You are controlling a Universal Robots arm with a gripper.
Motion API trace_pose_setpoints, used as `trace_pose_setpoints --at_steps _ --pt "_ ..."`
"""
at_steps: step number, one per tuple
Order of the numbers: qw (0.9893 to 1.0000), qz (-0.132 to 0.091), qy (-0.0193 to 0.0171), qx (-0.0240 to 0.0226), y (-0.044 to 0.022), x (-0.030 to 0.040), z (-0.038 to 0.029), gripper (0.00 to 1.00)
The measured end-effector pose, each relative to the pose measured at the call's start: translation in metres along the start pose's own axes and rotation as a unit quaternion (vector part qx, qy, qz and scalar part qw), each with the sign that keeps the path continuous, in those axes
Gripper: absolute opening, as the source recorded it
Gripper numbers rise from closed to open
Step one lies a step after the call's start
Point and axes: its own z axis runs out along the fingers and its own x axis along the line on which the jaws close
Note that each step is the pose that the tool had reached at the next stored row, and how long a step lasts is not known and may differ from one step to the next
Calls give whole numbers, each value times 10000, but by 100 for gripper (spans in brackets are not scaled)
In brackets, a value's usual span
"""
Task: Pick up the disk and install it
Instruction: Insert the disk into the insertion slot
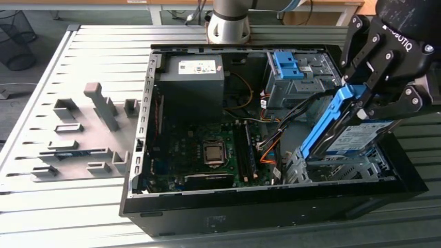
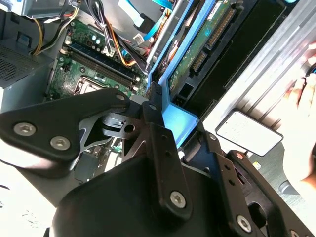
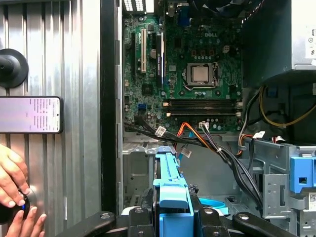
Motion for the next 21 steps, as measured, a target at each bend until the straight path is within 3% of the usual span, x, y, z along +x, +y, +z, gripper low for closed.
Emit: trace_pose_setpoints --at_steps 7,18,20,21 --pt "10000 0 -1 0 -2 1 61 37" --pt "10000 0 0 0 -2 1 67 37" --pt "10000 0 -1 0 -2 1 79 38" --pt "10000 0 0 1 -2 2 94 45"
